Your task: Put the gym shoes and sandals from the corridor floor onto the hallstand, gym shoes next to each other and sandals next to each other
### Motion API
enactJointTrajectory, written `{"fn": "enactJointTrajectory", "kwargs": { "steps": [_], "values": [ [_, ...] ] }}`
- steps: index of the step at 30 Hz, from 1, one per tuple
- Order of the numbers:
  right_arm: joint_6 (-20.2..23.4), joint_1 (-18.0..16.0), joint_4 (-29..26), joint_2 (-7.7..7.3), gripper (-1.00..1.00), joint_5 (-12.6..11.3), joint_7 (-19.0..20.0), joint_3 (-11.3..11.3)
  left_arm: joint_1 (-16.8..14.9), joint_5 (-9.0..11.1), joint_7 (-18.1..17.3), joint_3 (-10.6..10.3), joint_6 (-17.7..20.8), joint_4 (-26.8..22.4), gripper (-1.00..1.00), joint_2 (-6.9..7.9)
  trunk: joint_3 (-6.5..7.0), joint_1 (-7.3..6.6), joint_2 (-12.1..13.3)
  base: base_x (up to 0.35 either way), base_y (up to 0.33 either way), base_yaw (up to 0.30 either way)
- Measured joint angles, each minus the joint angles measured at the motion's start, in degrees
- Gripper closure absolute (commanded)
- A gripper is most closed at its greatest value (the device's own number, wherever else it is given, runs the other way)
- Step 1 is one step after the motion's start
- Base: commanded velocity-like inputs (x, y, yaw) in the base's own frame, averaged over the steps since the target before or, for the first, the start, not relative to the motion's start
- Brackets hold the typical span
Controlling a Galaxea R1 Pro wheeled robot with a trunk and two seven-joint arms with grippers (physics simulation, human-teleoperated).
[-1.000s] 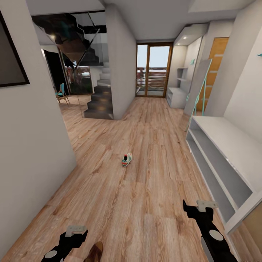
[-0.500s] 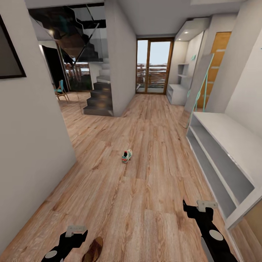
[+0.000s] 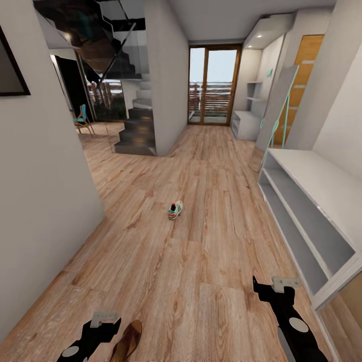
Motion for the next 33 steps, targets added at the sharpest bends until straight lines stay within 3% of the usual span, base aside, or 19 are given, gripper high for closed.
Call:
{"fn": "enactJointTrajectory", "kwargs": {
  "steps": [29, 33],
  "values": [
    [0.1, 0.0, -0.2, 0.10, -1.00, 0.0, 0.0, 0.0, 0.0, 0.0, 0.0, 0.0, 0.0, 0.2, -1.00, 0.06, -5.61, 6.37, -11.6, 0.000, 0.000, 0.000],
    [2.2, 0.0, -1.1, -0.12, -1.00, 0.0, 0.0, -0.2, -0.1, -0.5, -0.1, -0.1, 0.0, 0.3, -1.00, 0.20, -6.33, 7.25, -13.2, 0.000, 0.000, 0.000]
  ]
}}
